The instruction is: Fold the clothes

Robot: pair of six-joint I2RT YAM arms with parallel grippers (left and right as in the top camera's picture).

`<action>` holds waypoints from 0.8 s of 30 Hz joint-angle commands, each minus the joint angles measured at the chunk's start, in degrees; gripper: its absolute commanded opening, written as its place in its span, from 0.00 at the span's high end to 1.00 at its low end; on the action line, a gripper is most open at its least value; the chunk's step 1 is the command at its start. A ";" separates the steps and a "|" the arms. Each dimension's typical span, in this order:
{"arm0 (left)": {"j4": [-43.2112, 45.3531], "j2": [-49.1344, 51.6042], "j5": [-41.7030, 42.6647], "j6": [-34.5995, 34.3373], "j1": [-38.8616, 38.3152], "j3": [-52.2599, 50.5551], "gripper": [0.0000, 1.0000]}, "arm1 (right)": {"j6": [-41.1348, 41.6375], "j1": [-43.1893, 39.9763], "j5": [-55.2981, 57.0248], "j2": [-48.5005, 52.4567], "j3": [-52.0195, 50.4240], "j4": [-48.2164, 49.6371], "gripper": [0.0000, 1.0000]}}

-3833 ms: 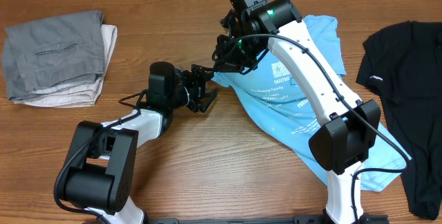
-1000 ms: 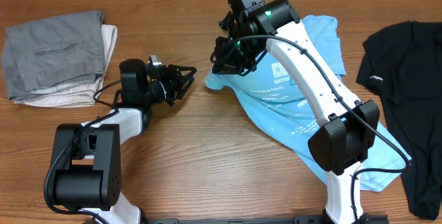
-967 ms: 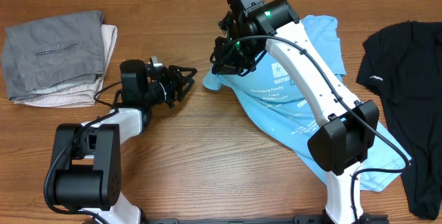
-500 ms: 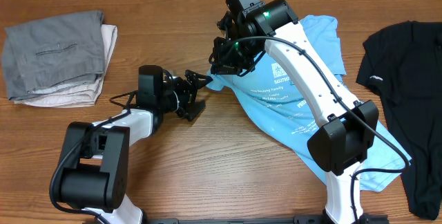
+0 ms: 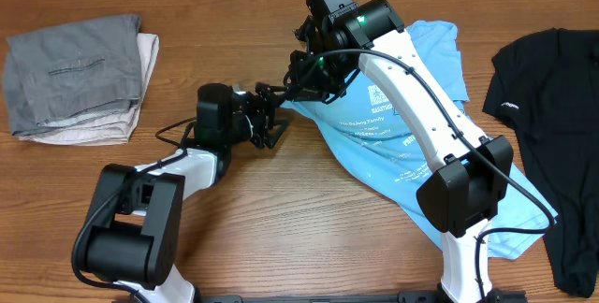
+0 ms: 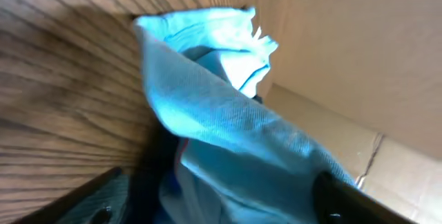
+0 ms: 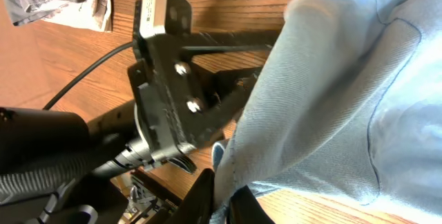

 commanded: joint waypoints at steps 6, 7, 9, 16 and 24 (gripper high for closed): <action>-5.33 0.44 2.01 0.26 1.51 0.09 0.00 | 0.11 0.22 0.09 -1.53 -0.17 0.81 0.90; -6.01 0.44 1.40 0.61 1.25 0.09 0.00 | 0.11 0.22 0.09 -1.53 -0.17 0.83 0.90; -6.29 0.44 -0.02 0.72 0.57 0.09 0.00 | 0.11 0.22 0.09 -1.53 -0.17 0.81 0.90; -4.98 0.44 -3.45 -4.44 -2.34 0.09 0.01 | 1.49 0.37 0.11 -1.53 -0.17 0.81 0.90; 2.14 0.44 -3.52 -11.21 -3.10 0.09 0.02 | 2.89 0.37 0.09 -1.53 -0.17 1.46 0.90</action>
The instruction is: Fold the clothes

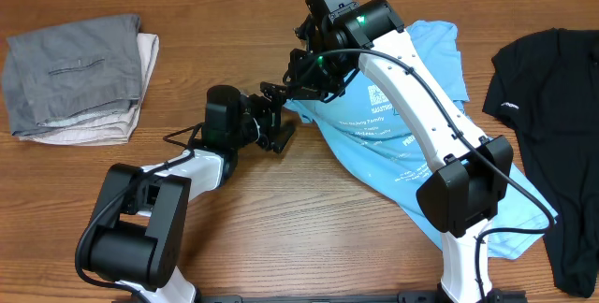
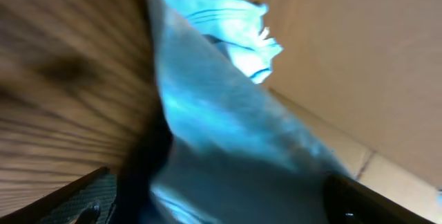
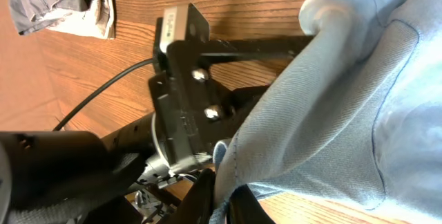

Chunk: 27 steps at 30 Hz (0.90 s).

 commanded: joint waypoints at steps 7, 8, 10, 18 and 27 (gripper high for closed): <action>2.01 0.44 -1.18 -4.59 -0.17 0.11 0.19 | 0.98 0.33 -0.09 -1.53 -0.17 0.50 0.91; 2.03 0.44 -1.18 -4.61 -0.17 0.11 0.22 | 0.98 0.33 -0.09 -1.53 -0.17 0.50 0.90; 2.05 0.44 -1.18 -4.66 -0.17 0.11 0.28 | 0.98 0.33 -0.09 -1.53 -0.17 0.52 0.90; 2.29 0.44 -0.61 1.51 0.61 0.13 0.61 | 0.98 0.33 -0.09 -1.53 -0.17 0.52 0.90; -3.37 0.42 6.54 37.18 4.31 0.13 0.33 | 0.96 0.33 -0.09 -1.53 -0.17 0.46 0.90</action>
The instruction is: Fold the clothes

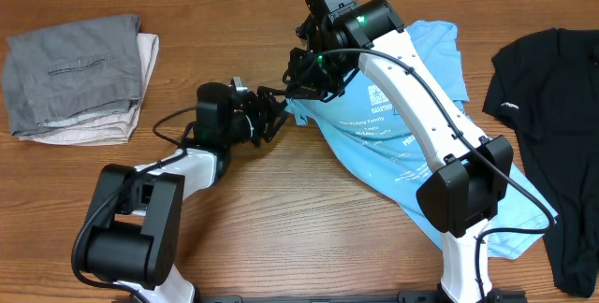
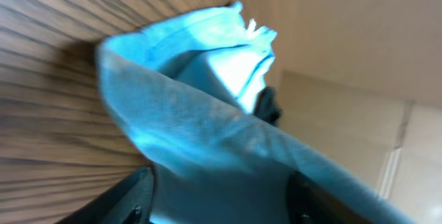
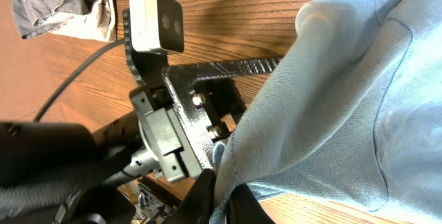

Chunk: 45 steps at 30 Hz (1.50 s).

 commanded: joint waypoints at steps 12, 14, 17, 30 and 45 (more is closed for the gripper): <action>-11.41 0.42 -2.49 39.50 -0.37 0.13 0.29 | 0.09 0.33 1.20 -1.53 -0.17 0.15 0.90; -11.96 0.35 -4.44 42.18 -2.05 0.13 0.27 | 0.09 0.33 1.18 -1.53 -0.17 0.15 0.90; -12.41 0.26 -8.50 44.24 -3.96 0.13 0.24 | 0.09 0.33 1.20 -1.53 -0.17 0.15 0.90; -12.44 -6.03 -16.85 42.27 -5.40 0.13 0.19 | 0.07 0.33 1.20 -1.53 -0.17 0.20 0.90; -15.19 -5.88 -25.44 41.51 -8.28 0.13 0.27 | 0.09 0.33 1.18 -1.53 -0.17 0.15 0.90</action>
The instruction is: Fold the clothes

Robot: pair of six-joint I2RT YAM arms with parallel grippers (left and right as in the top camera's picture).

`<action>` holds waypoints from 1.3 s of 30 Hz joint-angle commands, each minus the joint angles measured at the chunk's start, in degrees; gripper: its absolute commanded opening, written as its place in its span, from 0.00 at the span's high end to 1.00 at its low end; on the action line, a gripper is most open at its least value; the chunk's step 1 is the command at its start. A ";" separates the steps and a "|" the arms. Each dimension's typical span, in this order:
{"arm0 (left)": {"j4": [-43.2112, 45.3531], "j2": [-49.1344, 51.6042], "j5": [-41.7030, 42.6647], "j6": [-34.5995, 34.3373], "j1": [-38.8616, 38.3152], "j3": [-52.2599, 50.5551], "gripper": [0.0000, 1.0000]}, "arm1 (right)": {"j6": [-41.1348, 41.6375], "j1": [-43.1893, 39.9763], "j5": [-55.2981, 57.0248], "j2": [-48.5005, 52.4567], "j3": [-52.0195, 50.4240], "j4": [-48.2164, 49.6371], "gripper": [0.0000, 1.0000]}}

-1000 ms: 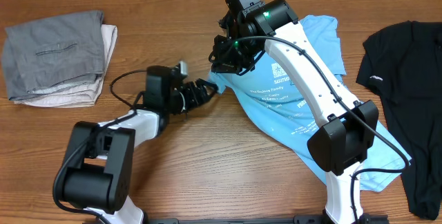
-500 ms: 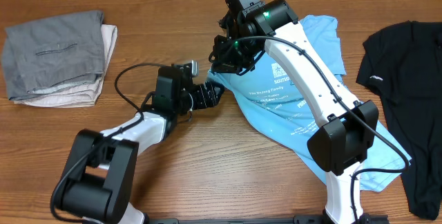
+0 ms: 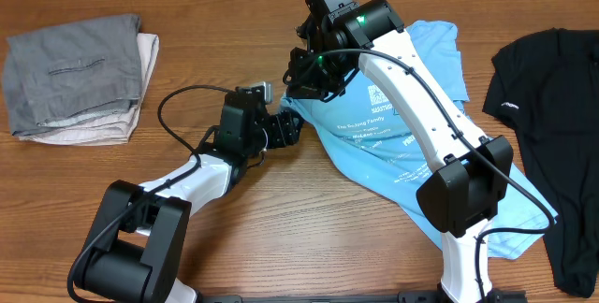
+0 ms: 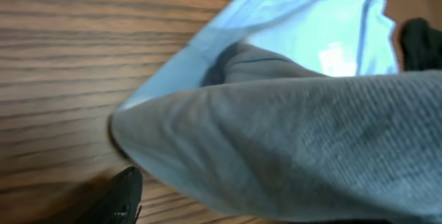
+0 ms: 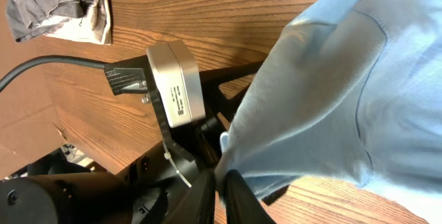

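The light blue T-shirt point(image 3: 412, 144) lies spread at centre right. Its upper left edge is held up off the table by my right gripper point(image 5: 219, 174), shut on the cloth point(image 5: 331, 99); overhead that right gripper point(image 3: 304, 67) is seen at the shirt's top left. My left gripper point(image 3: 287, 128) sits just below it at the raised edge. In the left wrist view the blue cloth point(image 4: 290, 120) drapes across the whole frame. One dark finger point(image 4: 126, 191) shows at the lower left, set wide, and the other is hidden under the cloth.
A black T-shirt point(image 3: 552, 107) lies flat at the right edge. A folded pile of grey and pale clothes point(image 3: 75, 74) sits at the far left. The left wrist camera body point(image 5: 173, 86) is close under the raised cloth. Bare wooden table point(image 3: 281, 228) lies in front.
My left gripper has moved right and turned, from beside the raised edge to under it, so cloth now fills its view. The right gripper still holds the edge up in the same place.
The right gripper held the shirt's left edge up throughout, unmoved. My left gripper stayed open at that edge, first just left of it, then slightly nearer, then back a little, and now it is in beneath the draped cloth.
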 commanded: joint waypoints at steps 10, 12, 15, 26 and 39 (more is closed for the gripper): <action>0.20 -0.57 -5.20 0.28 -0.33 0.13 0.28 | 0.04 0.33 0.11 -1.53 -0.17 0.11 0.90; 0.07 -0.59 -5.20 0.42 -0.33 0.13 0.28 | 0.02 0.33 0.15 -1.53 -0.17 0.09 0.90; -0.63 -0.59 -5.16 0.83 -0.35 0.13 0.28 | -0.17 0.31 3.04 -1.53 -0.17 -0.98 0.90; -7.69 -0.66 -10.05 -0.28 1.36 0.26 0.31 | -0.15 -0.37 13.05 -1.46 -0.76 -4.22 0.96; -17.42 -0.66 3.80 -8.59 17.11 0.46 0.33 | -4.04 1.11 0.66 -1.46 -22.73 17.35 0.93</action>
